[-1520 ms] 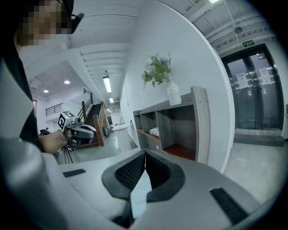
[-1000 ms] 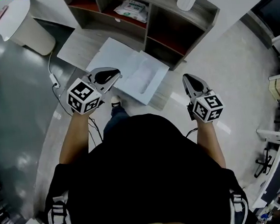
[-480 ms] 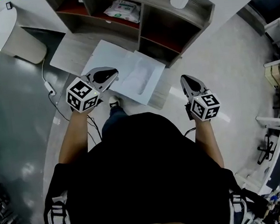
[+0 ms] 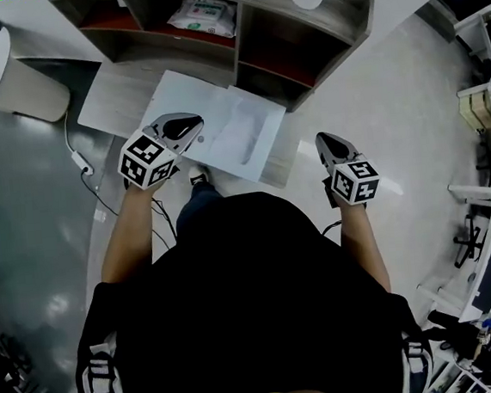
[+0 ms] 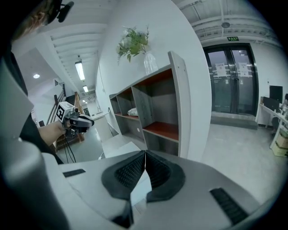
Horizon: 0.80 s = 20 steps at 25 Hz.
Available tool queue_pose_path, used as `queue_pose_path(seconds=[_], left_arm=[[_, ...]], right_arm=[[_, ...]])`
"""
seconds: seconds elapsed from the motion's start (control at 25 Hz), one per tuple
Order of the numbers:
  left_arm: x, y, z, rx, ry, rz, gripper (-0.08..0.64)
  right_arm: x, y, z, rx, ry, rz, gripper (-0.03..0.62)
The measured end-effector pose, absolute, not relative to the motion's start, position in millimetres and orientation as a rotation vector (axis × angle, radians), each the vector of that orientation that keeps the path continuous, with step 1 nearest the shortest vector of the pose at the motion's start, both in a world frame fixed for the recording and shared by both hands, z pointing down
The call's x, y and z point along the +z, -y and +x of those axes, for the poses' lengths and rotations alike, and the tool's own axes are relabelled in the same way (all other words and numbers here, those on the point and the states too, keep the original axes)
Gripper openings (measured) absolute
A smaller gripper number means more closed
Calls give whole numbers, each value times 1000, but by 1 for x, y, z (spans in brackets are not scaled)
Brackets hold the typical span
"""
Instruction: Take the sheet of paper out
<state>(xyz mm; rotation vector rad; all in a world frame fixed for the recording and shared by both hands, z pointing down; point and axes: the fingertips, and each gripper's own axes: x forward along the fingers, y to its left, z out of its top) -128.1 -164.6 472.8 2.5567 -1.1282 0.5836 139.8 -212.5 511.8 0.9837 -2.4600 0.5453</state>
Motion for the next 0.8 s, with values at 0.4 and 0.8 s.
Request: queue_pose_path(seconds=[0.4,0.8], left_arm=[[504,192,-135,614,1033,2556,32],[549,219,-132,643,935,2519,32]], right_arm=[[545,217,149,617,2350,1050,14],[572,211,170,673,2241,1097,14]])
